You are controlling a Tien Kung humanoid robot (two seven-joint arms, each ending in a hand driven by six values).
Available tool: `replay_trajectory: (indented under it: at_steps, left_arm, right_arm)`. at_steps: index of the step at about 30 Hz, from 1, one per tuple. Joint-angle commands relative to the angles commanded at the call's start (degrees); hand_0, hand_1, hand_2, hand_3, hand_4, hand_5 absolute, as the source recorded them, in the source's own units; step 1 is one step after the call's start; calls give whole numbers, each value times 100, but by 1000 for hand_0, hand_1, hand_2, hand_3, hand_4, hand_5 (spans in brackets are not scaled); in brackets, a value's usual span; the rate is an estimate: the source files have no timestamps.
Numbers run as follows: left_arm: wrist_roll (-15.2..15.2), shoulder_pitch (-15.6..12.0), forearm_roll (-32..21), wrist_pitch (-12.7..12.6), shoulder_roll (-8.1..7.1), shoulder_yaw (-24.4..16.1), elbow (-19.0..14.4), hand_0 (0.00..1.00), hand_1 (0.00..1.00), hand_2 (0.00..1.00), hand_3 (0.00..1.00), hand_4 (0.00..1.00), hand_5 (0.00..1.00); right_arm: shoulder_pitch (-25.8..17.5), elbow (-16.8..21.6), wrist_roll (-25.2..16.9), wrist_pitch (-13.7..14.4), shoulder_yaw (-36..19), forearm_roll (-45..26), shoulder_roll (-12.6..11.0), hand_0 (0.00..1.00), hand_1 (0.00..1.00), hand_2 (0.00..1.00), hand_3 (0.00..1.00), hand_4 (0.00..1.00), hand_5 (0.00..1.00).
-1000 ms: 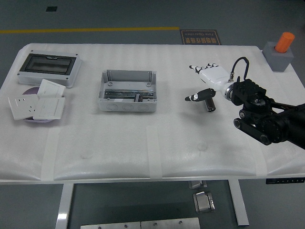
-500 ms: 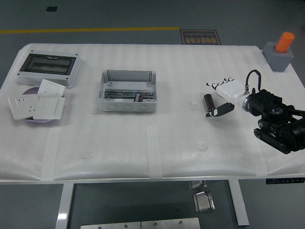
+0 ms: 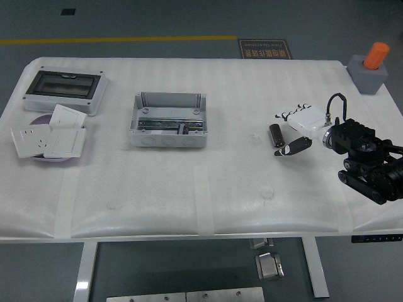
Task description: Pick up the battery,place it into the box
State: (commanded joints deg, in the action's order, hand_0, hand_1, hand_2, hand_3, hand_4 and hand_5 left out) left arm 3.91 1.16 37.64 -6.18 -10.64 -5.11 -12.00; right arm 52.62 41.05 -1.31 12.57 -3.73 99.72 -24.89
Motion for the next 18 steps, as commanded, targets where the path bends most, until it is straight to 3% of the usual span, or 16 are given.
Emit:
replay_trajectory:
  at_steps: [3,4,18]
  left_arm:
    - [-11,12,-14,-3,-1,23,-6,599,620,445,610,505,476]
    - [-14,15,-17,-3,-2,27,-8,599,620,445,610,505,484]
    - [-52,25,-63,-10,-4,102,-34,598,619,444,611,504,499]
  right_arm:
    - [-8,-23,8,14,4,-35,51,985,829,810,882,998,683]
    - [-9,-28,11,22,7,-47,67,968,819,794,850,813,614]
    - [-124,-85,-43,36,-24,-30,157,964,815,792,837,780,609]
